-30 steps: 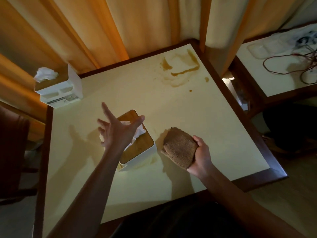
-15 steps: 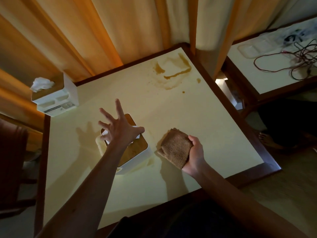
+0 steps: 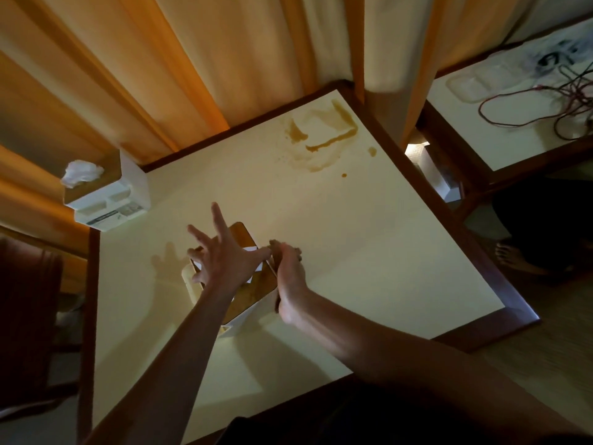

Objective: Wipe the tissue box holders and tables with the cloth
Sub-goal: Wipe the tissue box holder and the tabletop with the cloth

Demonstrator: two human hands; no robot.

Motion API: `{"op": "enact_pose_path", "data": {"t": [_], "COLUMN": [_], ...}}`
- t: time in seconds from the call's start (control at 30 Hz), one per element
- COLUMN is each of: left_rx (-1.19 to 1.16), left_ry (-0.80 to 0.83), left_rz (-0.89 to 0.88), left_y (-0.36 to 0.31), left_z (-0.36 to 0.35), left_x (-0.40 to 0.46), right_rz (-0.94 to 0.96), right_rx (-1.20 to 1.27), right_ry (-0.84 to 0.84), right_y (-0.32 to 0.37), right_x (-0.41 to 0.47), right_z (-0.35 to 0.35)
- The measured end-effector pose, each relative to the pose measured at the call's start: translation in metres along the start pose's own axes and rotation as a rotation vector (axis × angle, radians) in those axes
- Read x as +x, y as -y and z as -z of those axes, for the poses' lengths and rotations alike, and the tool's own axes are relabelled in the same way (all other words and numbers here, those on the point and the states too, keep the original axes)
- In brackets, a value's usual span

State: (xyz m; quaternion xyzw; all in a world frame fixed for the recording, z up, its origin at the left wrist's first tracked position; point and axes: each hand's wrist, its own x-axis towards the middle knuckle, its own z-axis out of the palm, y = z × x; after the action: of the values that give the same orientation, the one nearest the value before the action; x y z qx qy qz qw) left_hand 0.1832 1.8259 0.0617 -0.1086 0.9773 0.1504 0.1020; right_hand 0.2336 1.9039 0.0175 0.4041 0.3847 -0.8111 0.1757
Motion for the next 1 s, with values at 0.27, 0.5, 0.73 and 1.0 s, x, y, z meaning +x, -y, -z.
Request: {"op": "enact_pose_path", "data": {"t": [0.27, 0.5, 0.73, 1.0], "left_rx": [0.099, 0.157, 0.095, 0.168], "left_ry": [0.067, 0.128, 0.154, 0.339], "left_rz": [-0.300, -0.362, -0.242, -0.536], "left_y": [0.022, 0.041, 0.039, 0.046], "left_z": [0.006, 0.011, 0.011, 0.037], "left_x": [-0.003, -0.015, -0.023, -0.019], "right_rz": [-0.016, 0.071, 0.228, 0.418], "right_rx": [0.488, 0.446, 0.283, -0.160], "right_ry": [0.065, 0.122, 0.214, 0.406], "right_y": [0.026, 0.028, 0.028, 0.028], "right_x": [0.030, 0.035, 0.023, 0.009], "right_z": [0.037, 0.062, 0.065, 0.029]}}
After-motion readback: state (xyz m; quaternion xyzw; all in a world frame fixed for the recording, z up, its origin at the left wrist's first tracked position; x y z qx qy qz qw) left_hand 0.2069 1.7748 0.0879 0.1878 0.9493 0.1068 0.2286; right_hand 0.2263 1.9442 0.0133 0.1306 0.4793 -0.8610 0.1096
